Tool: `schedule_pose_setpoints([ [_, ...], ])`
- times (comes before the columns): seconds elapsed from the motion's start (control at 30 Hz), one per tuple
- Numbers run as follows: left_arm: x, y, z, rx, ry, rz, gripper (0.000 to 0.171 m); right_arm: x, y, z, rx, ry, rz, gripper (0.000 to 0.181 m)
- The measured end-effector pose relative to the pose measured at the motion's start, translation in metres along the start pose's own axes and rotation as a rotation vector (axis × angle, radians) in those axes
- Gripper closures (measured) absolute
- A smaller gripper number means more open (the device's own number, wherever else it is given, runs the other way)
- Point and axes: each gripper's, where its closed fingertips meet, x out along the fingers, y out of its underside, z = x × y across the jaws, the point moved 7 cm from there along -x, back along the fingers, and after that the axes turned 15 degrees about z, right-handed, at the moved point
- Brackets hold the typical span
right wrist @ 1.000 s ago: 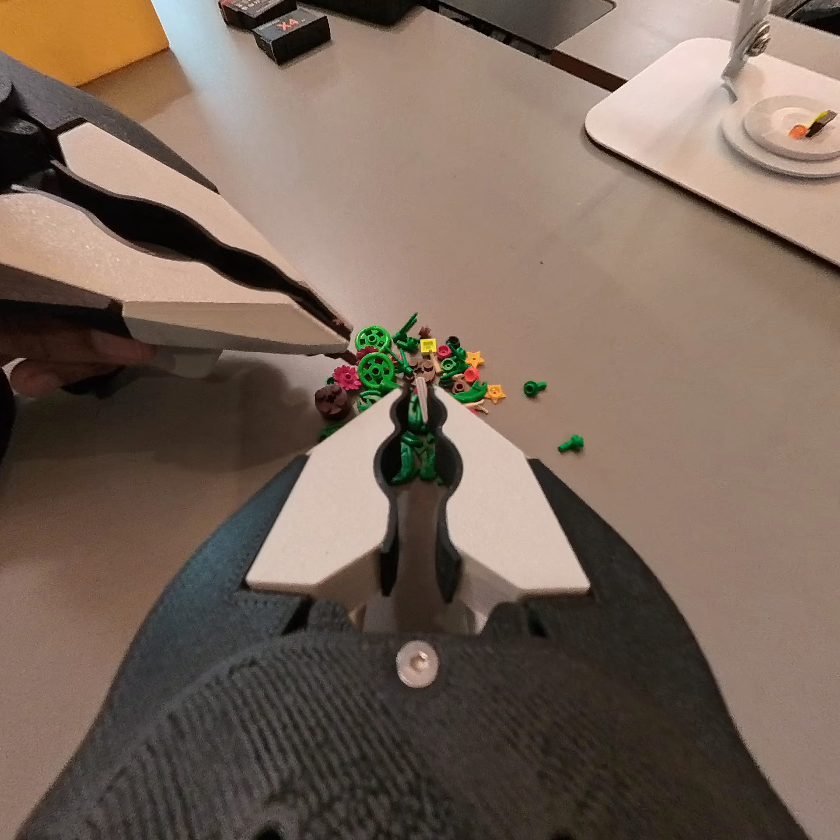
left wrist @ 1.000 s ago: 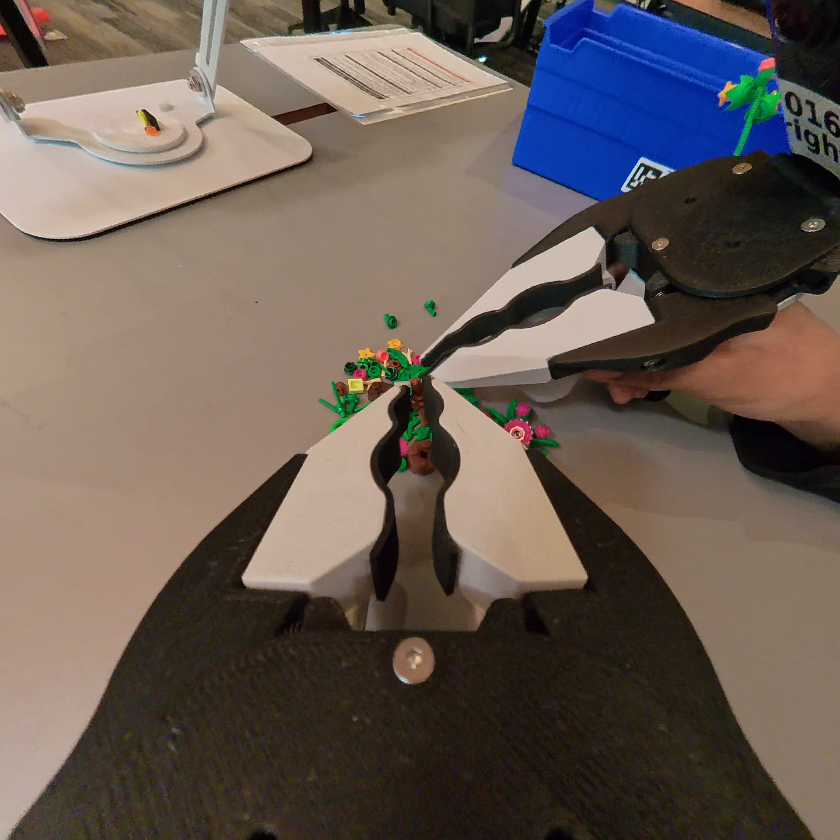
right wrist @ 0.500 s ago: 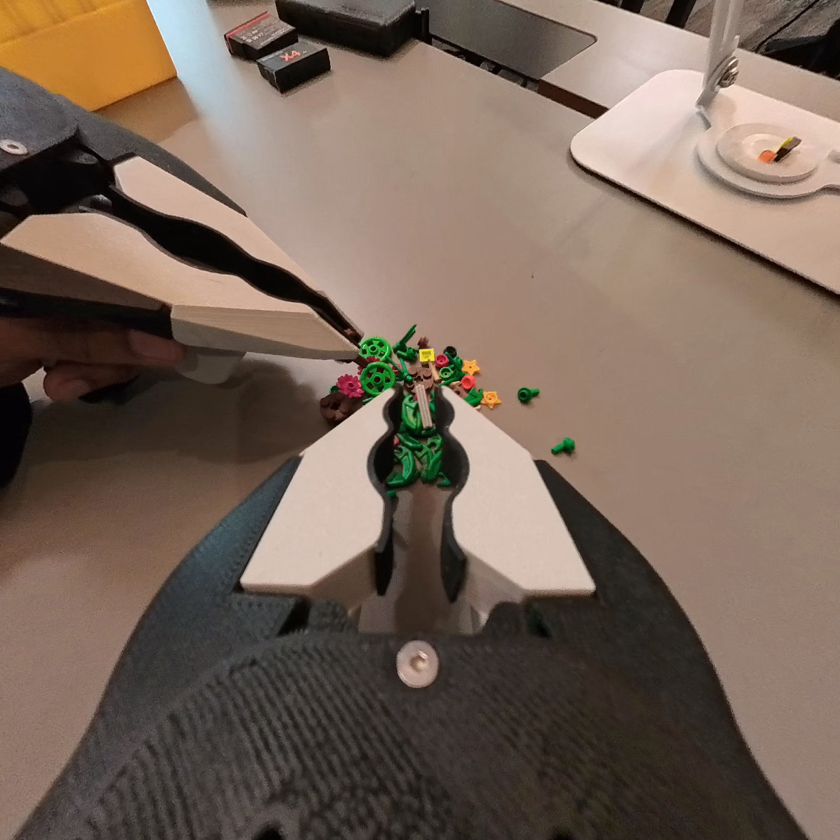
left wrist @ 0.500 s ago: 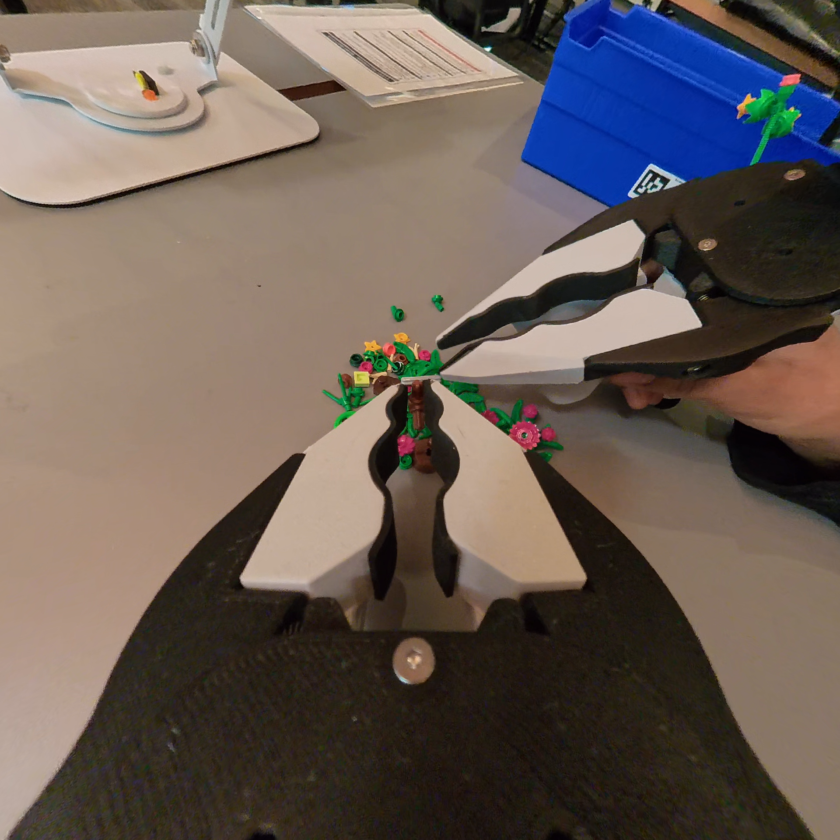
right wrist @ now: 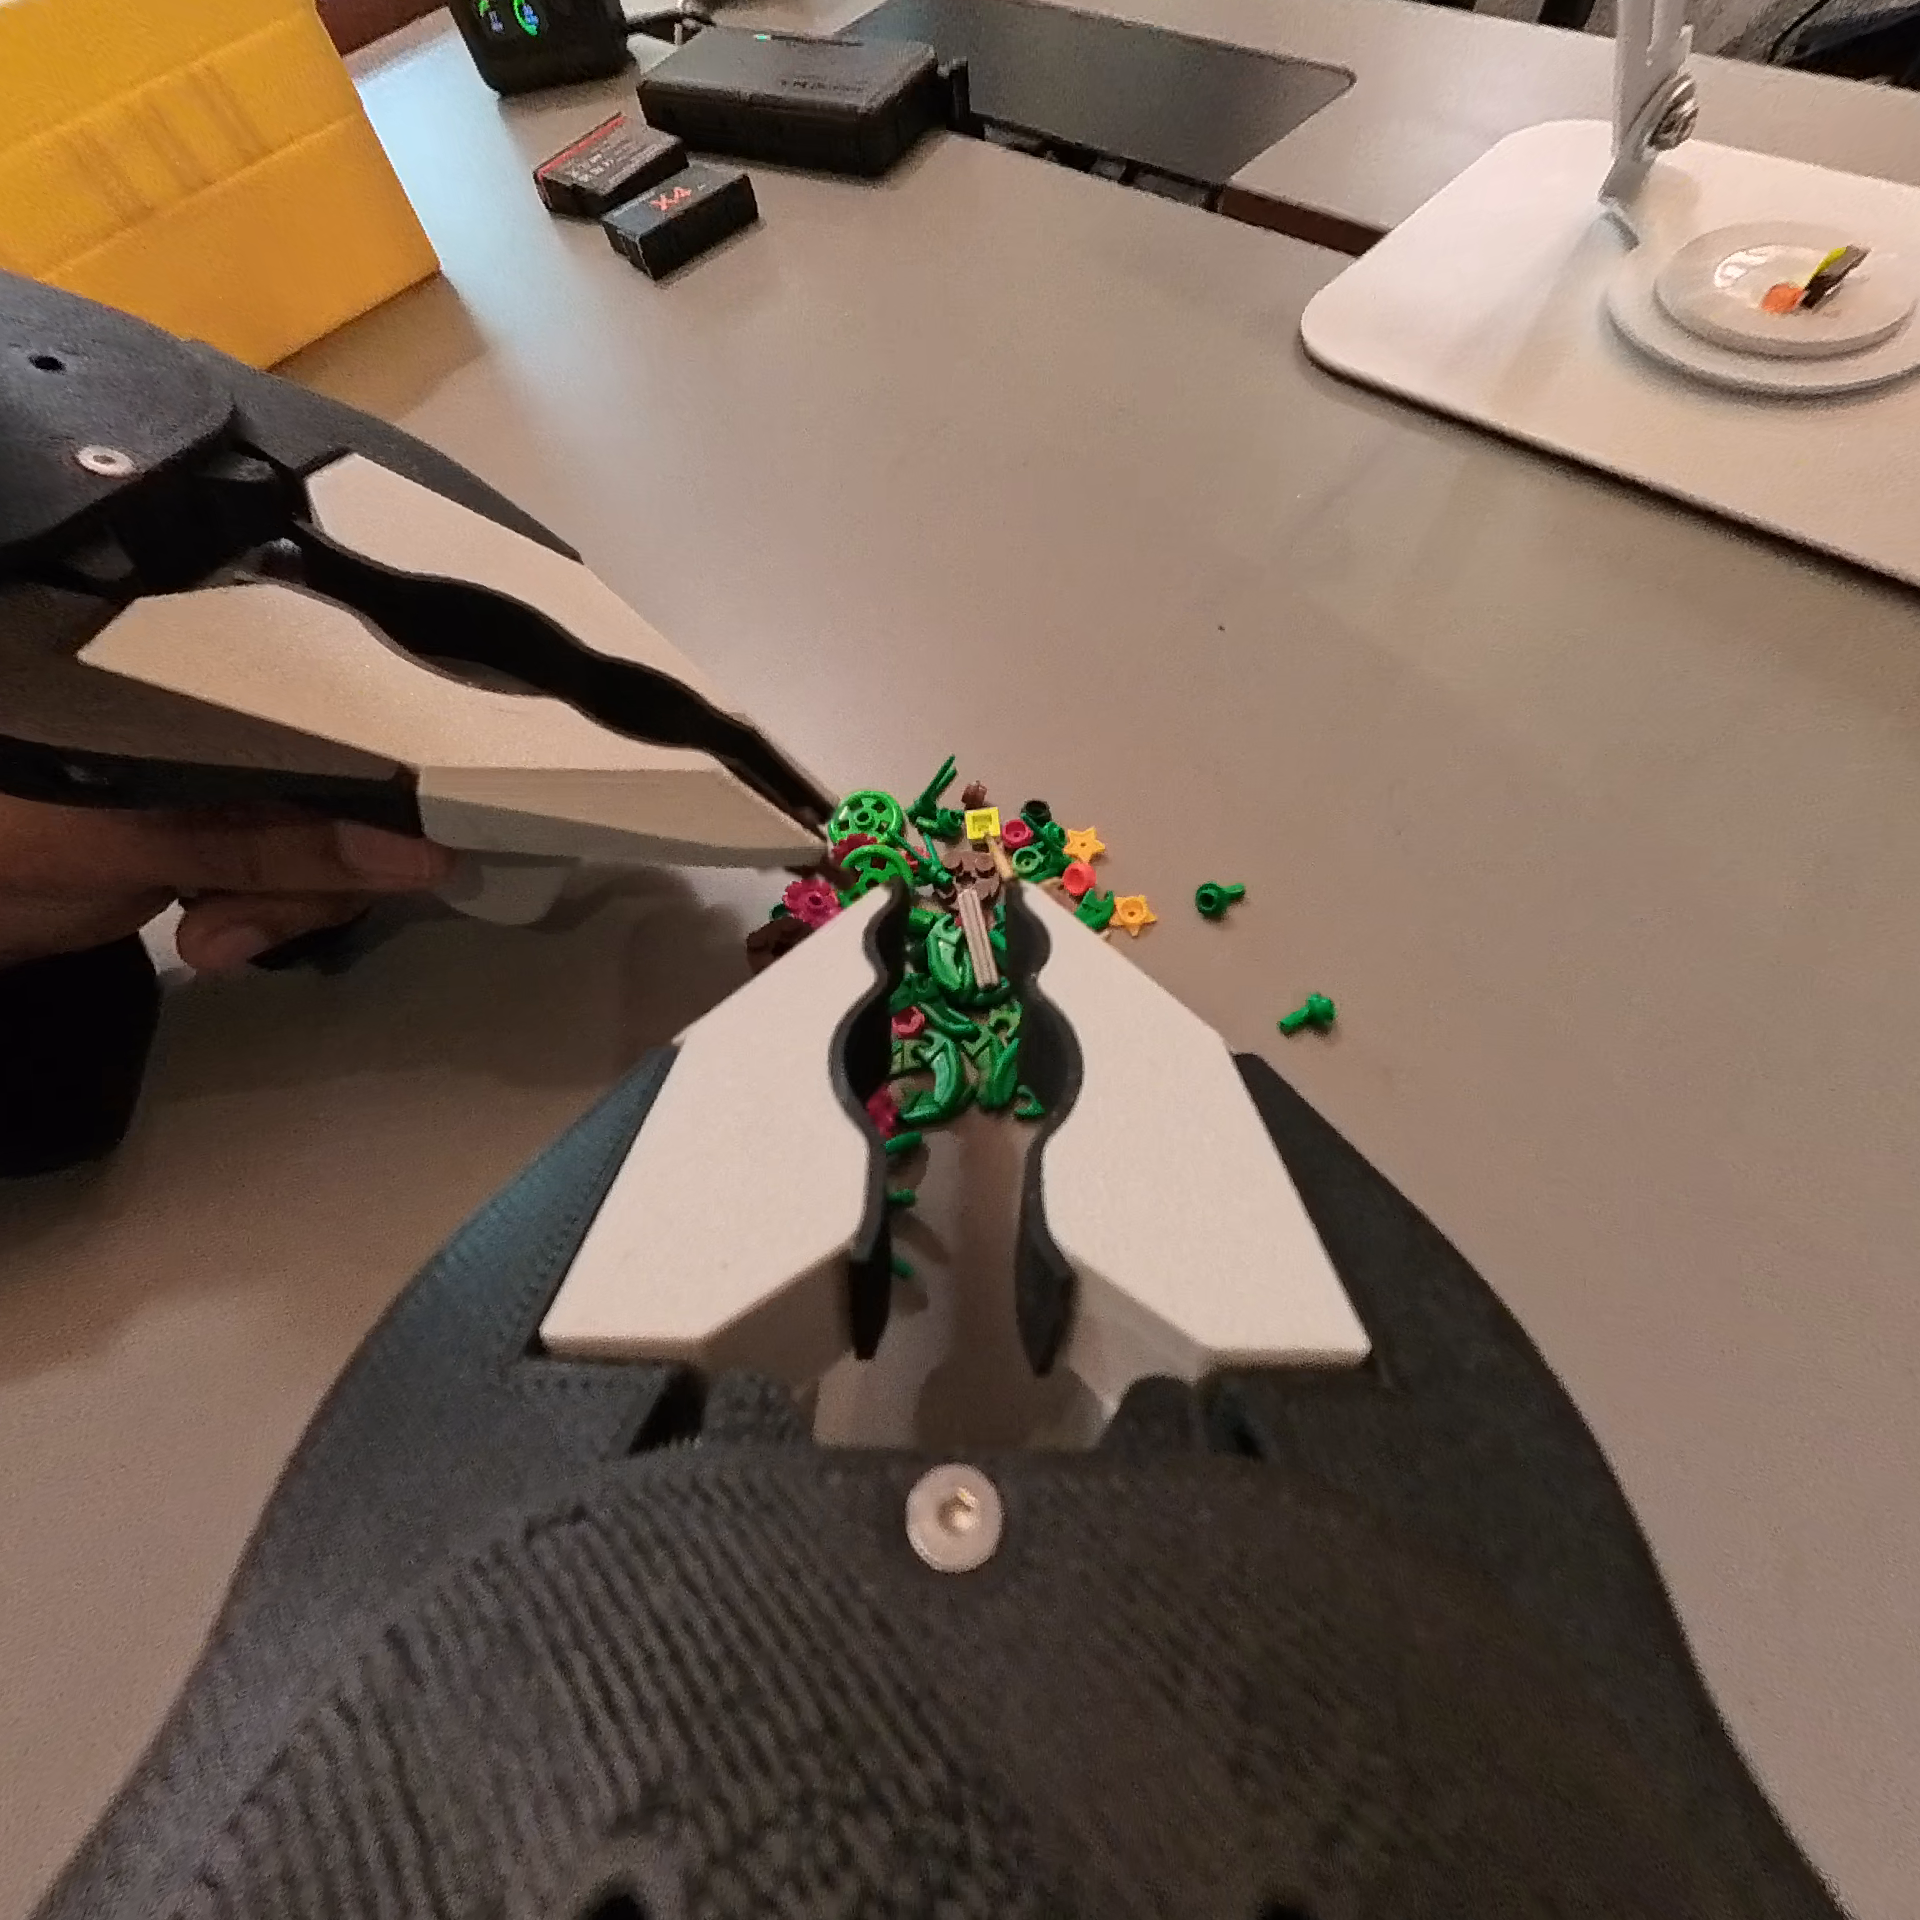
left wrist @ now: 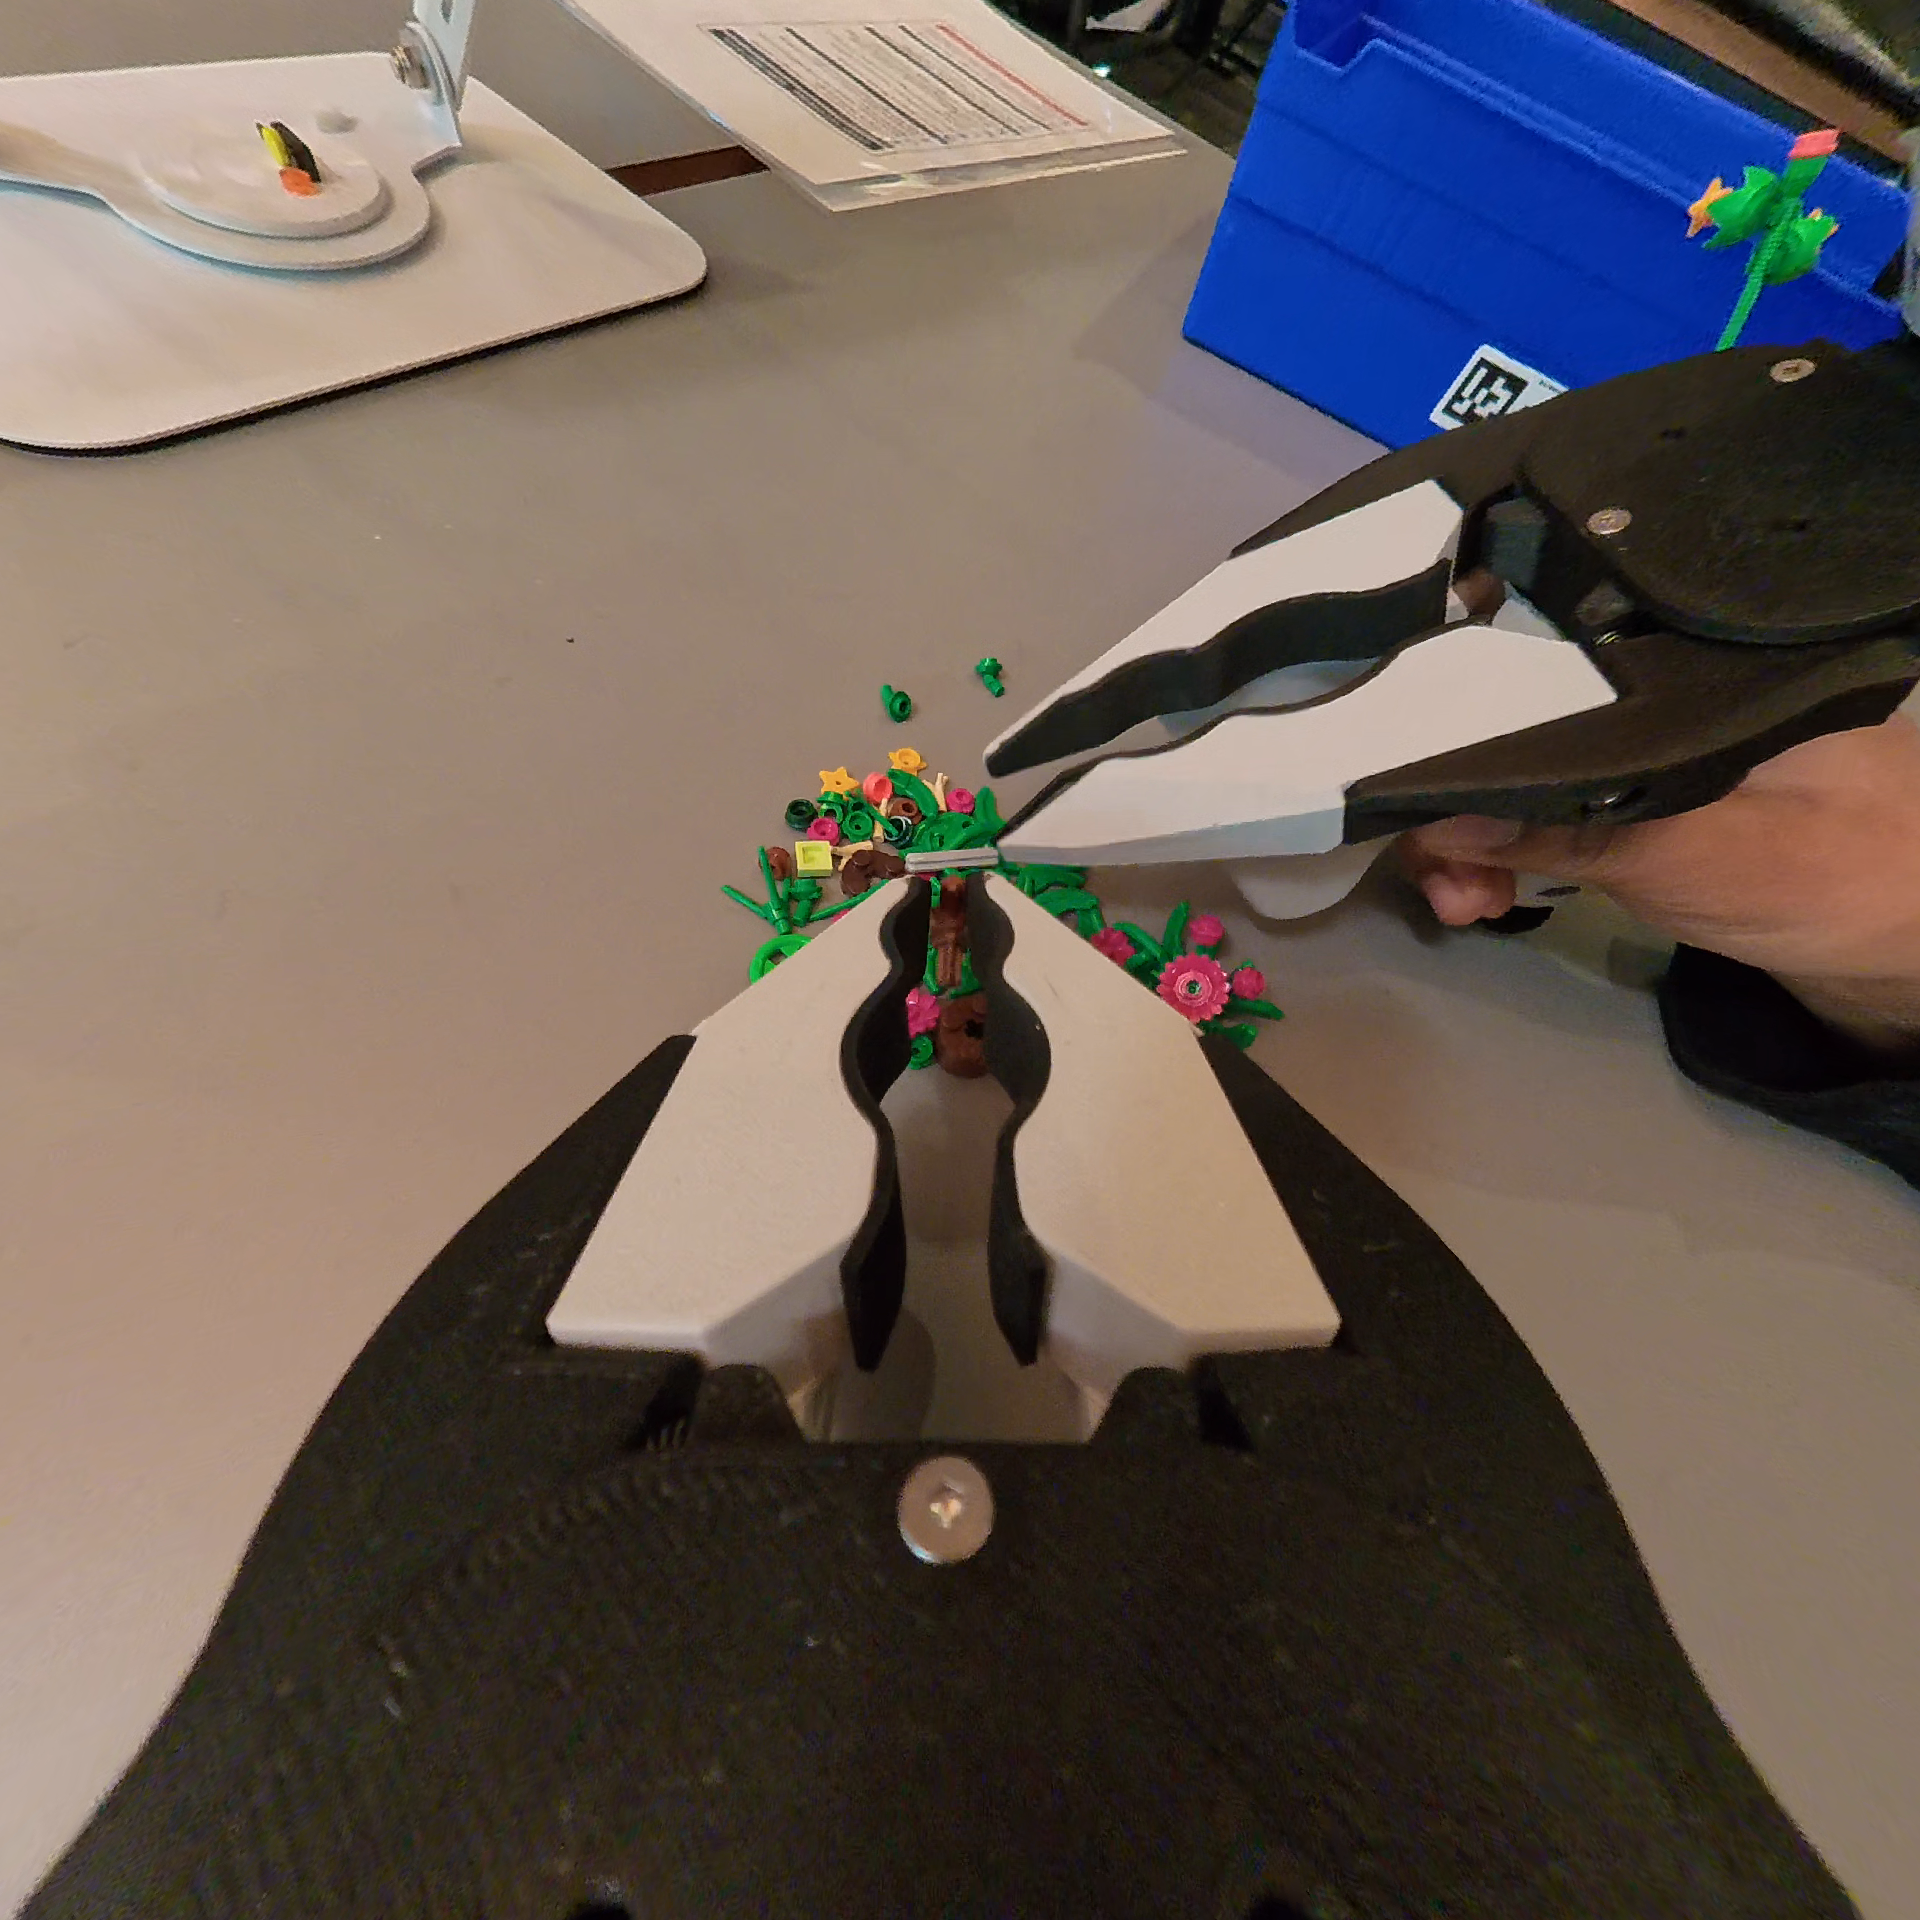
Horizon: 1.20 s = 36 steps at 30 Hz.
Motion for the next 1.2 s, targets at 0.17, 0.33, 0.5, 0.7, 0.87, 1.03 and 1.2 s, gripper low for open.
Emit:
schedule_pose_setpoints([
  [0.17, 0.001, 0.000, 0.000, 0.004, 0.000, 0.008, 0.166, -0.018, -0.011, -0.002, 0.014, -0.003, -0.139, 0.163],
  [0.33, 0.000, 0.000, -0.001, 0.005, 0.000, -0.002, 0.166, -0.029, -0.016, -0.002, 0.016, -0.018, -0.208, 0.159],
  [0.5, -0.002, 0.000, 0.003, -0.027, 0.023, -0.023, 0.166, -0.034, -0.018, 0.003, -0.012, -0.038, -0.228, 0.156],
  [0.7, -0.004, 0.000, 0.002, -0.024, 0.036, -0.035, 0.165, -0.043, -0.019, 0.012, -0.075, 0.003, -0.237, 0.157],
  [0.87, -0.004, 0.000, -0.024, 0.174, 0.168, -0.036, 0.152, -0.055, -0.017, 0.020, -0.143, 0.075, -0.265, 0.155],
  [1.03, 0.002, 0.007, -0.044, 0.348, 0.129, 0.030, 0.140, -0.064, -0.008, 0.024, -0.148, 0.065, -0.291, 0.154],
  [1.2, 0.010, 0.011, -0.046, 0.353, 0.113, 0.110, 0.139, -0.067, 0.002, 0.022, -0.118, 0.051, -0.271, 0.156],
])
